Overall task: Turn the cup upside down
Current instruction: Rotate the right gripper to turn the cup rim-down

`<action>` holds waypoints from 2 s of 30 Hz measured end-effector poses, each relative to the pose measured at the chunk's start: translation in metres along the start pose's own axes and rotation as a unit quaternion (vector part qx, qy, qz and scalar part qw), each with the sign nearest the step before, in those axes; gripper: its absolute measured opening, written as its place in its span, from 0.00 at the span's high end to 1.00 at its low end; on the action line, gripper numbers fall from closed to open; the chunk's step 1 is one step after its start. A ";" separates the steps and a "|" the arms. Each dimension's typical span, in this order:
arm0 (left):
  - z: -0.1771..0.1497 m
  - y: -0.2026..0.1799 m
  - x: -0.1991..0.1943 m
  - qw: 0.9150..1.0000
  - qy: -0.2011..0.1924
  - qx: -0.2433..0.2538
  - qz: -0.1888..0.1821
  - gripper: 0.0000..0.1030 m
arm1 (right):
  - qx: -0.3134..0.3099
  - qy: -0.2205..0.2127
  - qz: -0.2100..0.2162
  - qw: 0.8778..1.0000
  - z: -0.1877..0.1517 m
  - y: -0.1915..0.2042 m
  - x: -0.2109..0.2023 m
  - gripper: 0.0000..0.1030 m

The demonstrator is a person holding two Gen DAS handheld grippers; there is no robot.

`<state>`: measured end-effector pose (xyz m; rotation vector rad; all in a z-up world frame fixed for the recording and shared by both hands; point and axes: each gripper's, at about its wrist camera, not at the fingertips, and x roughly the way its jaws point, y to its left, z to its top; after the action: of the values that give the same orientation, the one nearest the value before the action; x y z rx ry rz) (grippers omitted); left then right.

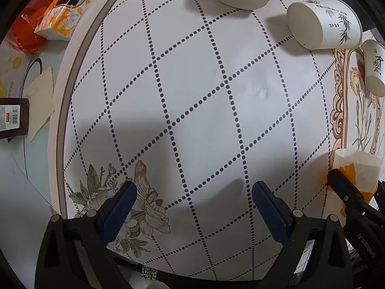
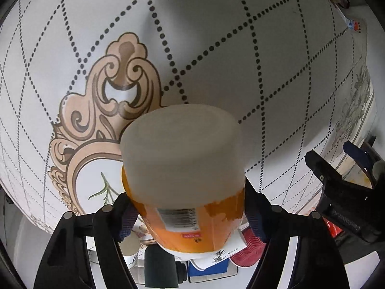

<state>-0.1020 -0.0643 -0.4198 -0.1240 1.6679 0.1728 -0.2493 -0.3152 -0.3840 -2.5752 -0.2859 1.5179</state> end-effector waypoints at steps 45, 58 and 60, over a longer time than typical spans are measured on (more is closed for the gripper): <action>-0.023 -0.085 -0.048 0.998 -0.017 0.060 0.031 0.05 | 0.735 0.031 0.359 0.575 -0.081 -0.056 0.031 0.28; -0.039 -0.131 -0.060 0.996 -0.023 0.082 0.030 0.04 | 0.844 0.048 0.493 0.205 -0.109 0.058 0.047 0.28; -0.040 -0.134 -0.059 0.996 -0.023 0.083 0.029 0.04 | 0.845 0.048 0.507 0.161 -0.107 0.076 0.046 0.28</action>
<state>-0.1101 -0.2043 -0.3630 0.0528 1.6337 0.0795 -0.1269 -0.3806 -0.3880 -0.3694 2.0664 0.3803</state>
